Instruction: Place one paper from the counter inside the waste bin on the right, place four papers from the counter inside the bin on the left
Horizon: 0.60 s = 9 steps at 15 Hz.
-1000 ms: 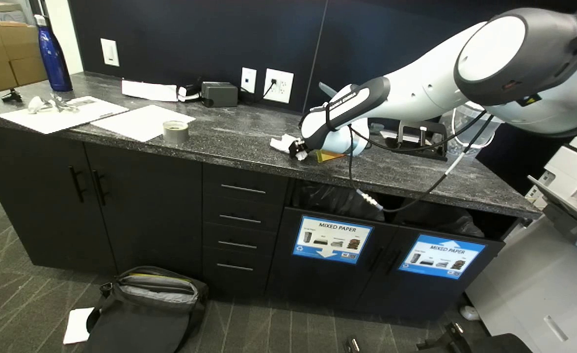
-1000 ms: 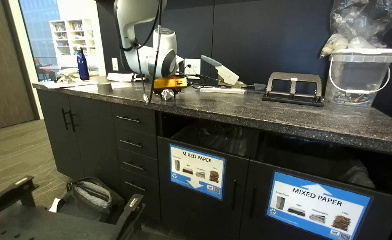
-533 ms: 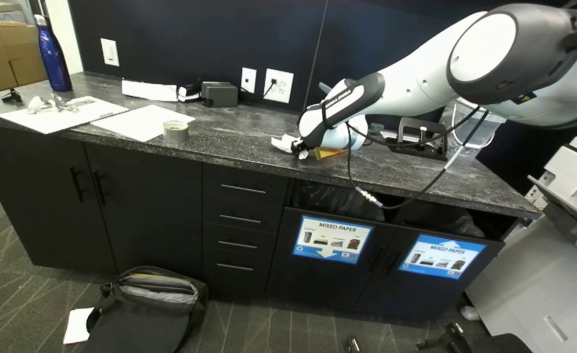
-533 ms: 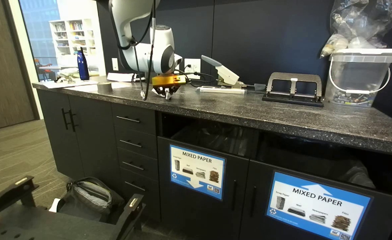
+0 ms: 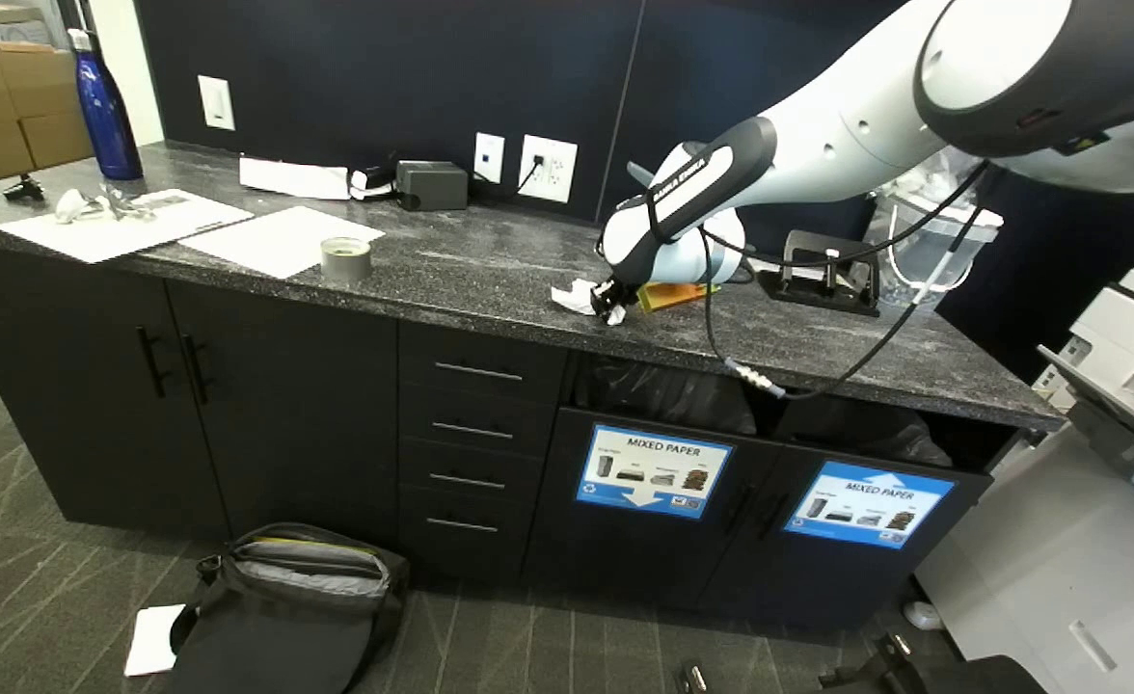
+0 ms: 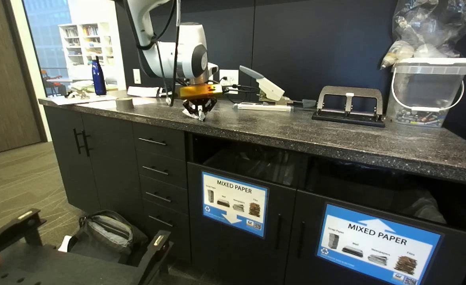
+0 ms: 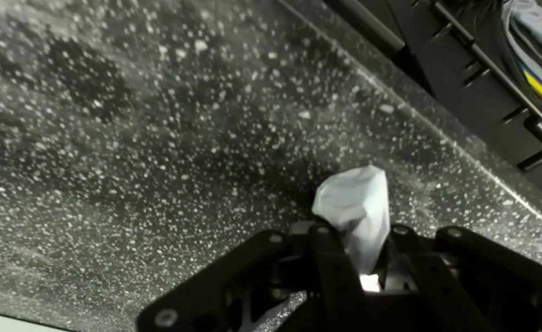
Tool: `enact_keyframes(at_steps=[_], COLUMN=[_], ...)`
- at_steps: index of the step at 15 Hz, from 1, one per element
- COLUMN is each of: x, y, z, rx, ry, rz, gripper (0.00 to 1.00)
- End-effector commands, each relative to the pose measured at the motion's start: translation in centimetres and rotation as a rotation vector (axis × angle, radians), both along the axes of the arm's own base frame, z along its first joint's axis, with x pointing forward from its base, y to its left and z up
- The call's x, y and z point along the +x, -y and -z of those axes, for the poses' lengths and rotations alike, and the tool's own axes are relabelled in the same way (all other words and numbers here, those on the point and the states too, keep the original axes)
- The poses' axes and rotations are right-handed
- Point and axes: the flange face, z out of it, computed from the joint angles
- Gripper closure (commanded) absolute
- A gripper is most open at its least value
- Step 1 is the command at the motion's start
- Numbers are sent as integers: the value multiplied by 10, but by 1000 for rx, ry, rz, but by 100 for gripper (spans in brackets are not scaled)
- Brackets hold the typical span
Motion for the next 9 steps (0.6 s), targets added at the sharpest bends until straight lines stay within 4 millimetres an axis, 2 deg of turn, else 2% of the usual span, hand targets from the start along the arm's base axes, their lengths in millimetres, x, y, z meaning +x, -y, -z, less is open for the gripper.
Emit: enact_keyframes(at_steps=[1,7,9], x=[-55,-119,-152], y=[37,84,103], z=[20,17,30], rx=[-64,-94,-103], ry=[-140,-234,-318], rz=[67,171,204], gripper=[91,93,93])
